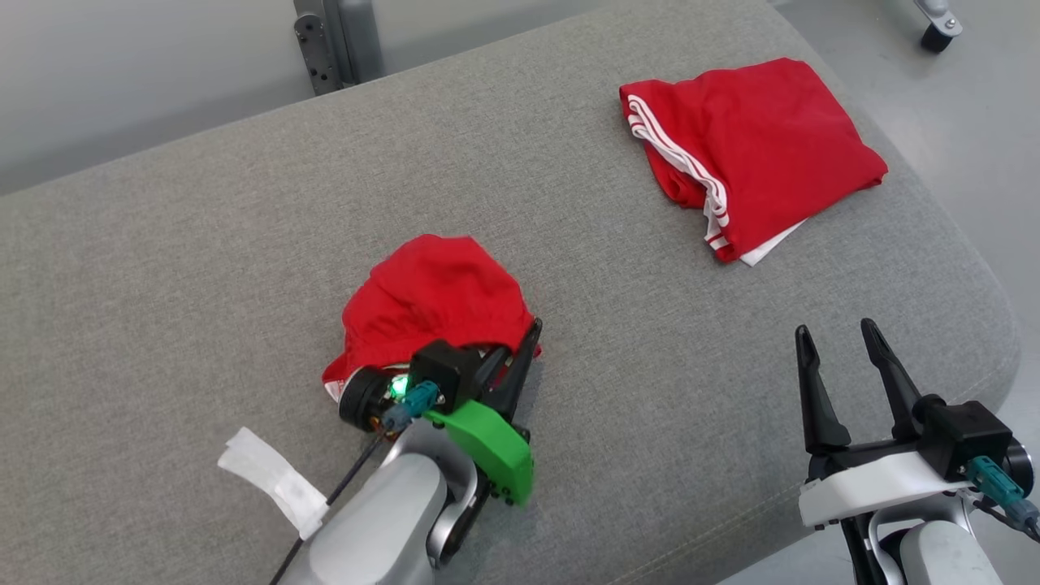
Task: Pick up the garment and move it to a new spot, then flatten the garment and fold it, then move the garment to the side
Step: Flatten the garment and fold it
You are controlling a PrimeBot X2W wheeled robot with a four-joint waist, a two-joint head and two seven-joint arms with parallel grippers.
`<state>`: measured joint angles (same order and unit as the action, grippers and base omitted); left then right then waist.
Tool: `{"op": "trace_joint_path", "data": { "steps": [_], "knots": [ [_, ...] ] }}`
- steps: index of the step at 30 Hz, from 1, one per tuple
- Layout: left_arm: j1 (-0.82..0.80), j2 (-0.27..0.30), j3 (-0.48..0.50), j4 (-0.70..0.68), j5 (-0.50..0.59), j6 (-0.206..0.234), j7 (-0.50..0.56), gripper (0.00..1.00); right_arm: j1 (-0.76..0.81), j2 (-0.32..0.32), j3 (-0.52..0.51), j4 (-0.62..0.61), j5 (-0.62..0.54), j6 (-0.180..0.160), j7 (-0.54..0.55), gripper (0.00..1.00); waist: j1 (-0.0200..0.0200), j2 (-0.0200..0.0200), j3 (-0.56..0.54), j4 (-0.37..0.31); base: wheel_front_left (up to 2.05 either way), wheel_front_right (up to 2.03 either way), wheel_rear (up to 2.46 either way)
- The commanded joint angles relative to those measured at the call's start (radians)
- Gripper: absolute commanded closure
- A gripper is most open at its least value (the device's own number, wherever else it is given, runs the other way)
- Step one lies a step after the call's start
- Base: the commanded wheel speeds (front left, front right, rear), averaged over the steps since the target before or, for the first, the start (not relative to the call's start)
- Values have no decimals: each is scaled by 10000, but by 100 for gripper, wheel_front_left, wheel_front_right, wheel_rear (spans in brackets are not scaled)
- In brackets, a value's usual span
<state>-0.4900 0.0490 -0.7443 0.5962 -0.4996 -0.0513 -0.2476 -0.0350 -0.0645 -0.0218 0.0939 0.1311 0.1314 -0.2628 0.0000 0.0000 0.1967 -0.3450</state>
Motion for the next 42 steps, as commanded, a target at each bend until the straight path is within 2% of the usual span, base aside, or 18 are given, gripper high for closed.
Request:
{"op": "trace_joint_path", "data": {
  "steps": [1,4,11,16,22,26,30,33,40,42],
  "knots": [
    [-282,31,101,-239,-197,32,-55,100,68,34,-31,39,100,-14,-25,0,0,0,-54,31,0,0,0],
    [-658,32,260,-1016,-715,8,19,100,114,53,-29,63,112,-14,-25,0,0,0,-161,99,0,0,0],
    [-1571,30,724,-3083,-1489,492,640,100,250,95,21,116,106,-14,-25,0,0,0,-426,256,0,0,0],
    [-1869,134,1185,-4493,-1626,1149,1149,100,327,108,-43,148,99,-14,-25,0,0,0,-626,361,0,0,0],
    [-1692,118,1551,-6190,-1815,2270,1873,100,522,126,-134,176,108,-14,-25,0,0,0,-869,595,0,0,0],
    [-1353,181,1547,-6762,-1784,2873,2256,100,594,131,-93,204,165,-14,-25,0,0,0,-968,819,0,0,0],
    [-449,465,1476,-6800,-2078,3046,2487,100,523,127,30,242,274,-14,-25,0,0,0,-944,962,0,0,0],
    [908,653,1556,-6888,-2967,3031,2823,100,562,129,31,240,346,-14,-25,0,0,0,-939,1064,0,0,0],
    [4355,1803,3290,-7081,-4638,3541,2535,100,800,132,-143,260,188,-14,-26,0,0,0,-963,1445,0,0,0],
    [5148,2070,3755,-6895,-5151,3327,2498,100,907,128,-223,261,114,-14,-25,0,0,0,-1006,1645,0,0,0]
  ]
}}
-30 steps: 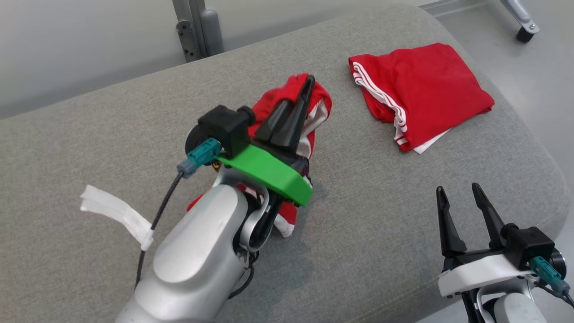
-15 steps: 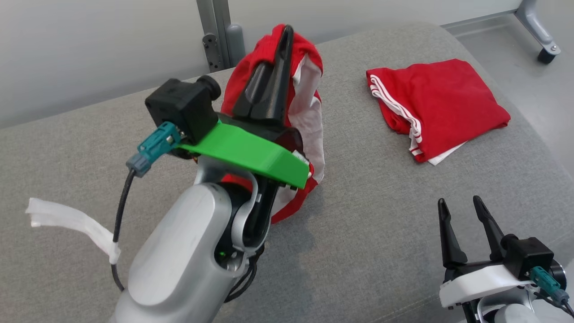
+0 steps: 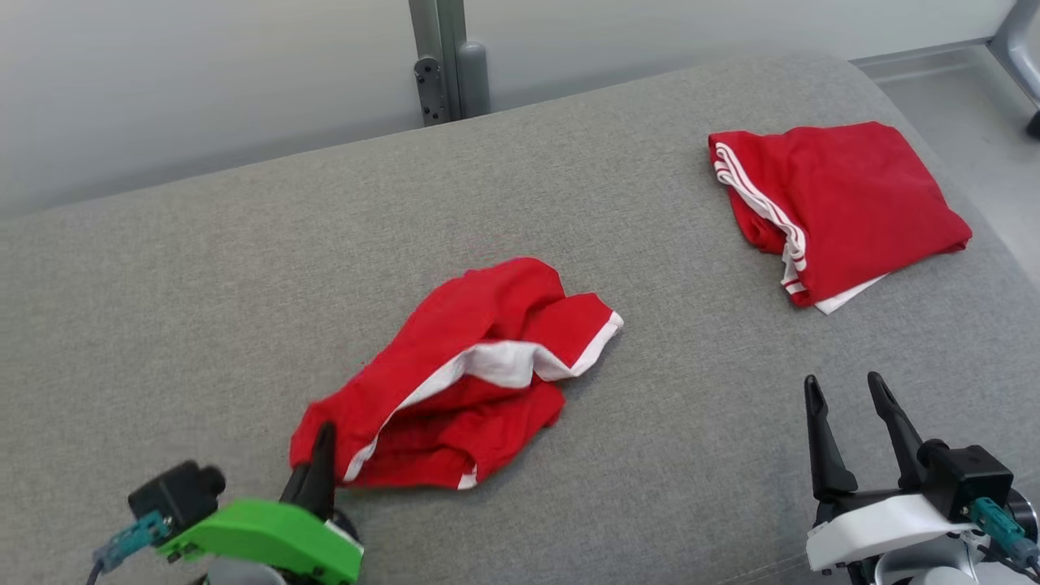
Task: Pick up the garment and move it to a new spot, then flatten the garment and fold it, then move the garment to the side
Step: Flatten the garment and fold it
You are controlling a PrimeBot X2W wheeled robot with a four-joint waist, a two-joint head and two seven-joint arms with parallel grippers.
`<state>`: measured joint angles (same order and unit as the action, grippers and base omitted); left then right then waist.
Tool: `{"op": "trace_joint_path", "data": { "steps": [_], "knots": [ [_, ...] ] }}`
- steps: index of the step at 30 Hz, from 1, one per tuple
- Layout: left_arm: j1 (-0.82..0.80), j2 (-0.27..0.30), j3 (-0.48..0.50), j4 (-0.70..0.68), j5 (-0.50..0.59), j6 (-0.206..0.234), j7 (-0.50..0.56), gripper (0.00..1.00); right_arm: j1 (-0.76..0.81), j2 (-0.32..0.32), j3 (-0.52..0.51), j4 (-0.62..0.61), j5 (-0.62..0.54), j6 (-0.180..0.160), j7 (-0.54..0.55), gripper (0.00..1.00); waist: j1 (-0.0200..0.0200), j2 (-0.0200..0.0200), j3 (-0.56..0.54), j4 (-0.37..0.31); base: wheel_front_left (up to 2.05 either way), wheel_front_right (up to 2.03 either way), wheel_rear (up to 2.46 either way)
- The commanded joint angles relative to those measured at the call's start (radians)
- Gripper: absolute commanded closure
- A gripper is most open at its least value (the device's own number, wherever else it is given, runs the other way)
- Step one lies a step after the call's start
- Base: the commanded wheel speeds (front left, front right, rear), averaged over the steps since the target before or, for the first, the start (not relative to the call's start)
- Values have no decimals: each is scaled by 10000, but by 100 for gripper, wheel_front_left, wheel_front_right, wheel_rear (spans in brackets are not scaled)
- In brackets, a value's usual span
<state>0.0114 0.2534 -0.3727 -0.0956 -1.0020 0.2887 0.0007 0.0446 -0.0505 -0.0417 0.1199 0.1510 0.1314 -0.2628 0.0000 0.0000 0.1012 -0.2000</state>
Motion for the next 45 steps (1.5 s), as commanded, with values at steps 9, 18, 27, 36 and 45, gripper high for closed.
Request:
{"op": "trace_joint_path", "data": {
  "steps": [9,18,27,36,45],
  "knots": [
    [759,263,987,1955,-1975,-1862,276,100,53,-246,139,67,-207,-14,-25,0,0,0,-139,1143,0,0,0],
    [89,287,754,3104,-2111,-2804,595,0,13,-362,231,131,-190,-14,-25,0,0,0,-145,1693,0,0,0],
    [633,911,465,2930,-702,-2708,-304,0,248,-432,95,28,-206,-14,-25,0,0,0,-354,1842,0,0,0],
    [1653,898,759,2264,1381,-1784,-2501,0,533,-589,-616,-443,-330,-14,-25,0,0,0,-723,2024,0,0,0],
    [2241,-435,2577,1689,4603,-2363,-2652,0,681,-582,-911,-548,-475,-14,-24,0,0,0,-1055,1914,0,0,0]
  ]
}}
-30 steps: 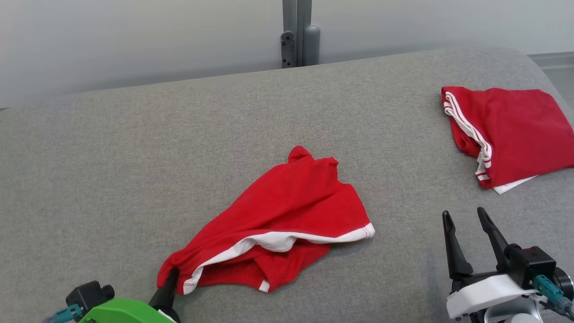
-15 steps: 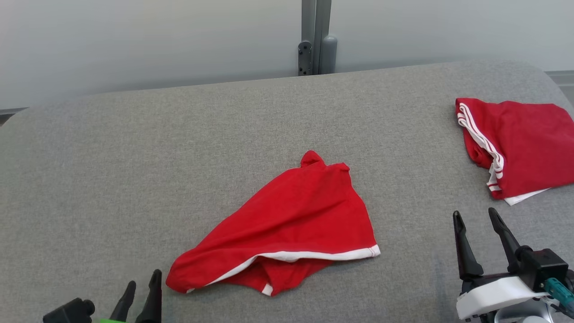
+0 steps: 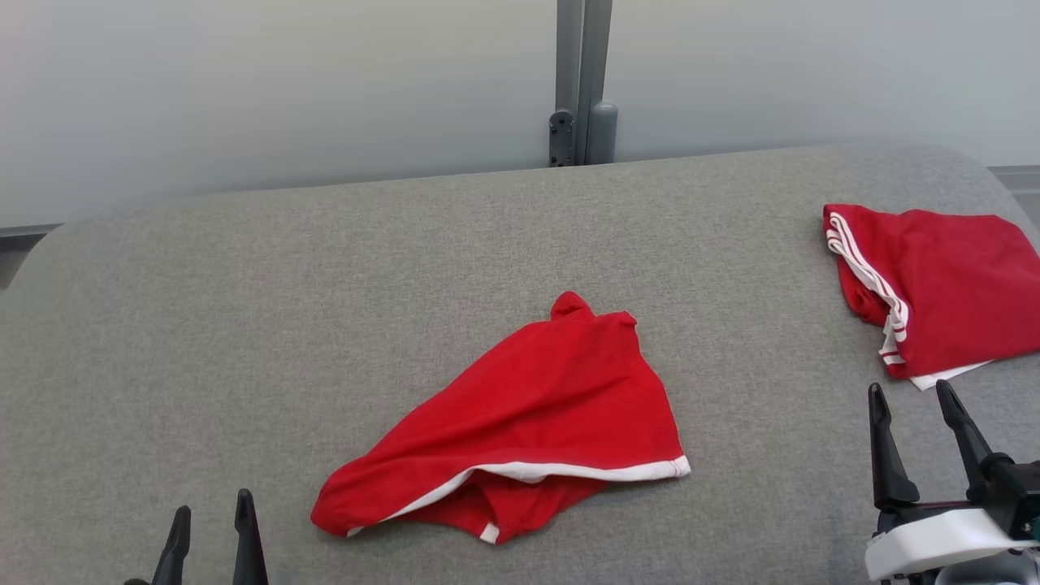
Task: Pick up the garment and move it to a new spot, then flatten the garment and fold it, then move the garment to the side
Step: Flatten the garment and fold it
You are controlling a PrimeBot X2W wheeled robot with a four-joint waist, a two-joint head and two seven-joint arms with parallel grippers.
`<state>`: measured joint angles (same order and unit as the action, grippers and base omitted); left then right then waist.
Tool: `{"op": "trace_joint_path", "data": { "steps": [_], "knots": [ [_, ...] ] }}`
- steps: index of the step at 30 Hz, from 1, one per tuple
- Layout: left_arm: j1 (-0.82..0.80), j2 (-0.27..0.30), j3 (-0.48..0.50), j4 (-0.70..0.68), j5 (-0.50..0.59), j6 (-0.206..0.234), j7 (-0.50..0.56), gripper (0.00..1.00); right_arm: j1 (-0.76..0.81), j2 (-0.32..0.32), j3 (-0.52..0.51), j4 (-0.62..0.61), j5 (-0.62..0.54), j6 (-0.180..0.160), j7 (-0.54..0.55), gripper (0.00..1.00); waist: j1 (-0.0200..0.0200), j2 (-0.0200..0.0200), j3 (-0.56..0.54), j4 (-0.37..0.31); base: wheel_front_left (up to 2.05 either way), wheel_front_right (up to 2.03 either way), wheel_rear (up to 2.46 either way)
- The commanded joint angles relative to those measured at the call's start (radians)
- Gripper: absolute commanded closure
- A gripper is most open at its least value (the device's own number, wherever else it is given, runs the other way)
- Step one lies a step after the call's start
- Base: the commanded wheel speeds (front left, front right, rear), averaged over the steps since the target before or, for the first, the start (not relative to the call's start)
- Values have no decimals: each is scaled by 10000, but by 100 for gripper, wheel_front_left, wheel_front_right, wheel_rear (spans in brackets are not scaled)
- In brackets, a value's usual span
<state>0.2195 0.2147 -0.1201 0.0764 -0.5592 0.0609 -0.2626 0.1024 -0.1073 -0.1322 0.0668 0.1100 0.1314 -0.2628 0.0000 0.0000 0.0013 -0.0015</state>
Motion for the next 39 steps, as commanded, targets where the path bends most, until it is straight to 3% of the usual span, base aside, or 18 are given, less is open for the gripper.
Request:
{"op": "trace_joint_path", "data": {
  "steps": [1,6,10,23,30,34,39],
  "knots": [
    [234,-235,382,-79,532,-247,-20,0,121,3,-5,3,-75,-14,-24,0,0,0,-80,-109,0,0,0],
    [508,-1022,1585,24,1948,-1230,-21,0,269,112,-25,132,-200,-14,-24,0,0,0,-156,-252,0,0,0],
    [356,-1333,1994,394,2623,-1715,-22,0,407,180,82,336,-296,-14,-24,0,0,0,-180,-311,0,0,0],
    [-134,-1547,1644,465,2909,-1916,-24,0,239,311,245,502,-259,-14,-24,0,0,0,-134,-337,0,0,0],
    [-146,-1321,1459,324,2643,-1919,-24,0,59,362,604,378,-8,-14,-24,0,0,0,-172,-326,0,0,0],
    [361,-842,668,556,2093,-1920,-21,0,-67,23,1717,1136,600,-14,122,0,0,0,-217,-376,0,0,0],
    [372,22,-574,1197,1202,-1919,111,0,-659,-716,3363,1318,1716,-14,1654,0,0,0,-74,-303,0,0,0]
  ]
}}
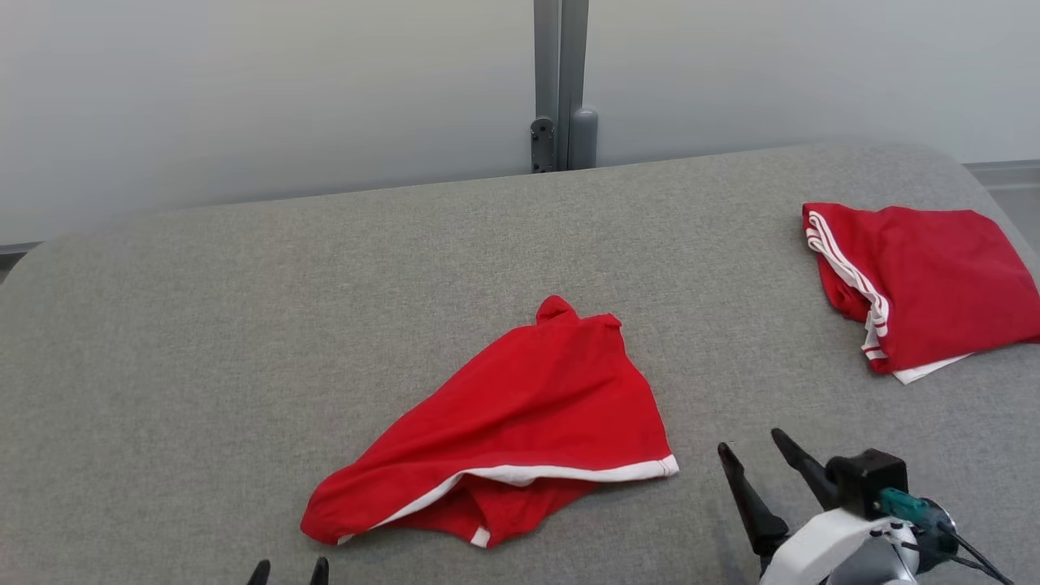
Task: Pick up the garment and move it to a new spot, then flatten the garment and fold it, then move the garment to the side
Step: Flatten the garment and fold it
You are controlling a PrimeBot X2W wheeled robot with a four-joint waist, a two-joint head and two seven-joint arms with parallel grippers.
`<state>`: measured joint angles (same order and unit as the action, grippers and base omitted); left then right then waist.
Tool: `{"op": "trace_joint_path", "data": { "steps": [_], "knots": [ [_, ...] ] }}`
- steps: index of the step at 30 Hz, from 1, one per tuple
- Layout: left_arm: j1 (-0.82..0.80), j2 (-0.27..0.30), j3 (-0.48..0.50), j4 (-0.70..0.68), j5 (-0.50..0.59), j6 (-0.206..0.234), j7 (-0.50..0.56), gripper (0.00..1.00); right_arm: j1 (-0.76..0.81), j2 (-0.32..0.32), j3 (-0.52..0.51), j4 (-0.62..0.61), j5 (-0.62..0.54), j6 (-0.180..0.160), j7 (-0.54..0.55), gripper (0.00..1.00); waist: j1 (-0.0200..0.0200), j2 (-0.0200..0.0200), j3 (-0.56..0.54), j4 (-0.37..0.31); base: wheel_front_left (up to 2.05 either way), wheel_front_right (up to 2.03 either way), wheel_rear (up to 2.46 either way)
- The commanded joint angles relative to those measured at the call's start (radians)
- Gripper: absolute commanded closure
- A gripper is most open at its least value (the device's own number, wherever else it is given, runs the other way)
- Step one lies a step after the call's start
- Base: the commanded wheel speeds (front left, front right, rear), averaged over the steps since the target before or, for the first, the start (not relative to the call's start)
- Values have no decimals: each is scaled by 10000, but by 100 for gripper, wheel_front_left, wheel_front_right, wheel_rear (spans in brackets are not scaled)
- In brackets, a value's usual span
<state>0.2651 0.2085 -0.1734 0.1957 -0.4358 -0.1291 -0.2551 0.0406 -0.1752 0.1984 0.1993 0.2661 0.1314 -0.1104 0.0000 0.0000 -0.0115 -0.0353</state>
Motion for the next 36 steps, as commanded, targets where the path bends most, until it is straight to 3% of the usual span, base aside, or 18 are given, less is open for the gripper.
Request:
{"op": "trace_joint_path", "data": {
  "steps": [1,6,10,21,36],
  "knots": [
    [-176,185,-243,78,-209,-19,170,0,-170,-163,314,-62,406,-13,499,0,0,0,109,62,0,0,0],
    [-847,521,-1194,340,-782,-19,934,0,-827,-630,1084,-217,1400,-13,2156,0,0,0,642,275,0,0,0],
    [-1549,576,-1537,622,-979,-19,1129,0,-1302,-741,1273,-210,1645,-11,2818,0,0,0,1124,471,0,0,0],
    [-2561,620,-1941,1407,-1128,-20,1015,0,-1628,-946,1629,-36,1995,-10,3433,0,0,0,1857,754,0,0,0],
    [-2906,753,-2420,1418,-1456,-20,570,0,-1618,-1116,1879,21,2334,-10,3389,0,0,0,2022,969,0,0,0]
  ]
}}
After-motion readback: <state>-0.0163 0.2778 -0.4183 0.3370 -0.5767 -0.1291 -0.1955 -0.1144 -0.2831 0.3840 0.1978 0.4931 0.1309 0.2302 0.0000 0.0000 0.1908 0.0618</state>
